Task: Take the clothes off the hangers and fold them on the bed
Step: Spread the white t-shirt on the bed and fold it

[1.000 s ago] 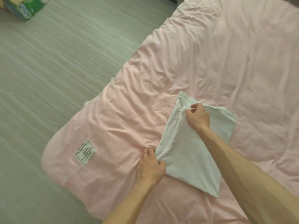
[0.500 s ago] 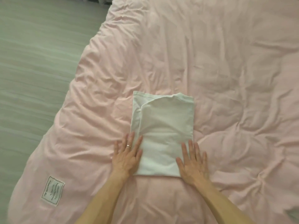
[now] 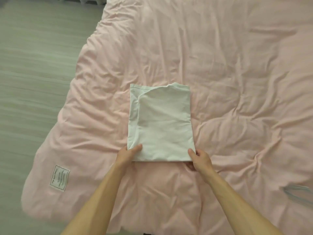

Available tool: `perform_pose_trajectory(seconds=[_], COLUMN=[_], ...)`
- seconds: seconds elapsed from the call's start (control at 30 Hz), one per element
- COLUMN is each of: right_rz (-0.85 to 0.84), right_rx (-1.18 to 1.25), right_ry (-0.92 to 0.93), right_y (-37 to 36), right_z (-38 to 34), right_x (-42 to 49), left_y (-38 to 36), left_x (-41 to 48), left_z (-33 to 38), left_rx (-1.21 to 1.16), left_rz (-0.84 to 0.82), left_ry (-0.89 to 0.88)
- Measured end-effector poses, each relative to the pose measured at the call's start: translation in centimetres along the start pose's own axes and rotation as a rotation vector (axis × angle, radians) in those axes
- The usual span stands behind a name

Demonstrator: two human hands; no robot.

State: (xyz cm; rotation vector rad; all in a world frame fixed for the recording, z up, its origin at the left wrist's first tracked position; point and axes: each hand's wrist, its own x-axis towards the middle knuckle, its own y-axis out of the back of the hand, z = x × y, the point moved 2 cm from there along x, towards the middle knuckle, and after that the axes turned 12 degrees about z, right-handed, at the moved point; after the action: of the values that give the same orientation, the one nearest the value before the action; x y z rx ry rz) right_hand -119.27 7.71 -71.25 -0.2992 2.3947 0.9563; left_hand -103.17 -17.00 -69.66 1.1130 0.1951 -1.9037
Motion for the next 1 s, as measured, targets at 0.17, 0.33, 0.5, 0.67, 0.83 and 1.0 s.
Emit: perform_pose_trajectory(seconds=[0.17, 0.33, 0.5, 0.67, 0.83, 1.0], right_rz=[0.050, 0.038, 0.000, -0.083, -0.158, -0.309], right_rx=[-0.039, 0.016, 0.130, 0.074, 0.014, 0.030], right_ry=[0.085, 0.096, 0.080, 0.109, 0.063, 0.013], right_y=[1.9, 5.4, 7.9, 9.3, 9.8, 10.4], right_z=[0.1, 1.9, 6.4, 8.9, 8.7, 6.6], right_x=[-1.4, -4.6, -8.8, -11.6, -11.0, -10.6], left_y=[1.3, 1.7, 2.1, 2.6, 3.0, 4.2], left_x=[-3.4, -8.8, -14.4, -16.4, -17.4, -16.8], left_z=[-0.1, -3.1, -8.4, -11.6, -10.4, -8.8], left_rx=[0.071, 0.178, 0.104, 0.214, 0.284, 0.340], left_rz=[-0.135, 0.031, 0.003, -0.014, -0.095, -0.291], left_ry=[-0.042, -0.116, -0.217, -0.261, -0.161, -0.140])
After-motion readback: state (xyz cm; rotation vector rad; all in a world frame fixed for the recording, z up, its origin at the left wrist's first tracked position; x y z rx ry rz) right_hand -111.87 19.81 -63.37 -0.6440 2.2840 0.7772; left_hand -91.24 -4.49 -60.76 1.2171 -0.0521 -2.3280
